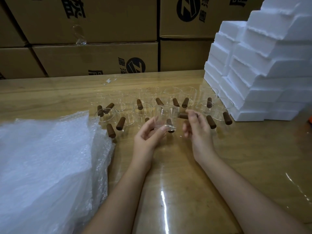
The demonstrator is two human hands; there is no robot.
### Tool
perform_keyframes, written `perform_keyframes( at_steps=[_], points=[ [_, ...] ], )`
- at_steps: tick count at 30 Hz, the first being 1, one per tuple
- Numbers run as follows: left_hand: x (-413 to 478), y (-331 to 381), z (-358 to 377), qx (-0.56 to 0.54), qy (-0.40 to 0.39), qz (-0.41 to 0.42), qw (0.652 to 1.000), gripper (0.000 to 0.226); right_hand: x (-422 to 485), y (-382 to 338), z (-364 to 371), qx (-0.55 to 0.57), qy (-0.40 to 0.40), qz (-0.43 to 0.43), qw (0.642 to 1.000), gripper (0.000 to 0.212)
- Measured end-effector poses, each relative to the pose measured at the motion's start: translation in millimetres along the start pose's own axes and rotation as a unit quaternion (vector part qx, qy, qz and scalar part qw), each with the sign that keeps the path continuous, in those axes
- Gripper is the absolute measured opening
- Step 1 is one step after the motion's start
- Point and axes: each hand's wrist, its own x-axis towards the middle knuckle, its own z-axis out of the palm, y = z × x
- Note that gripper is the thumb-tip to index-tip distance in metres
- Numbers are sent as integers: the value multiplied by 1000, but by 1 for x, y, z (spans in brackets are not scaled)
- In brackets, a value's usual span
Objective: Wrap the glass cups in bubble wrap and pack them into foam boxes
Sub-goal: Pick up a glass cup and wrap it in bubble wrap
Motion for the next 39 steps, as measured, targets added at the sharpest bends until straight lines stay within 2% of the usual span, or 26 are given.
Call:
perform_keyframes(
  at_steps=[3, 5, 8, 12, 15, 20, 24, 29, 33, 36, 39],
  points=[
    [1, -1, -1, 10, 1, 1, 1000, 70, 5, -2, -5, 2, 18, 9, 1000, 30],
    [2, -1, -3, -26, -13, 5, 1000, 69, 4, 0, -4, -2, 25, -2, 1000, 18],
    [4, 1, -6, -88, -15, -9, 996, 58, -1, 0, 1, 2, 16, -28, 999, 13],
    [3, 0, -5, -75, -16, -2, 997, 60, -5, -3, 3, -6, 11, -71, 997, 12],
    [3, 0, -4, -59, -25, 20, 998, 50, -6, -4, 4, -8, 6, -92, 996, 13],
    [4, 1, -6, -111, -15, 5, 994, 57, -8, -5, 4, -6, -2, -108, 994, 16],
    [5, -1, -6, -109, 4, -7, 994, 42, -7, -5, 3, -2, -7, -115, 993, 16],
    [6, 0, -7, -81, 6, -13, 997, 53, -5, -1, 0, -16, -19, -132, 991, 19],
    [7, -2, -10, -80, 6, -8, 997, 55, -3, 0, -2, -18, -28, -88, 996, 17],
    [7, 0, -10, -97, 8, -9, 995, 61, -1, -3, -2, 16, -42, 9, 999, 17],
    [7, 0, -11, -110, -2, -12, 994, 60, 2, -4, -3, 17, -56, 80, 995, 30]
  ],
)
